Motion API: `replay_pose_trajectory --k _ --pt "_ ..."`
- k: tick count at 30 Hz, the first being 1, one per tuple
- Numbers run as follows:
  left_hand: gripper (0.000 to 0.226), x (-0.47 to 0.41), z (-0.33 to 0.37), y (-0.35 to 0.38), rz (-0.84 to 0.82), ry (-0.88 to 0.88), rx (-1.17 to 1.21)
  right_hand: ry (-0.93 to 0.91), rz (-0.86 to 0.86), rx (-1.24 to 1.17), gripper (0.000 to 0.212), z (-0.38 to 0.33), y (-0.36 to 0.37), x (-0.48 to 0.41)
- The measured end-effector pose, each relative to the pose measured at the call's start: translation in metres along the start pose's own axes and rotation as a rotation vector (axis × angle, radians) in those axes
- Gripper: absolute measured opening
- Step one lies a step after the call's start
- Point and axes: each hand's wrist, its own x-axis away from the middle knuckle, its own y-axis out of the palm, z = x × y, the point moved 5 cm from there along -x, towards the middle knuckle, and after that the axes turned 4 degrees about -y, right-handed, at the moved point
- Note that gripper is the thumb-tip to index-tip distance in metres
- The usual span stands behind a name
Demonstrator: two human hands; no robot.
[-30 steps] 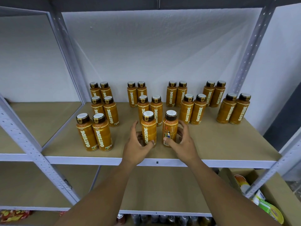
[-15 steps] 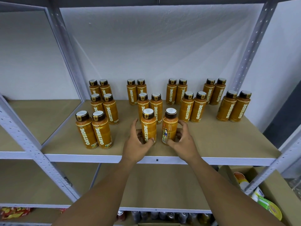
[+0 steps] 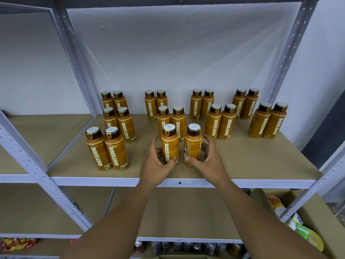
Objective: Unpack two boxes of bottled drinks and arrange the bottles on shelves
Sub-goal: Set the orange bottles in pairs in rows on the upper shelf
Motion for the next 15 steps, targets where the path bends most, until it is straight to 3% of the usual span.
replay_pose_trajectory --k 15 --pt "0.108 0.0001 -0.0001 0.0007 0.015 -0.007 -0.005 0.004 -0.046 0.041 0.093 0.0015 0.001 0.0011"
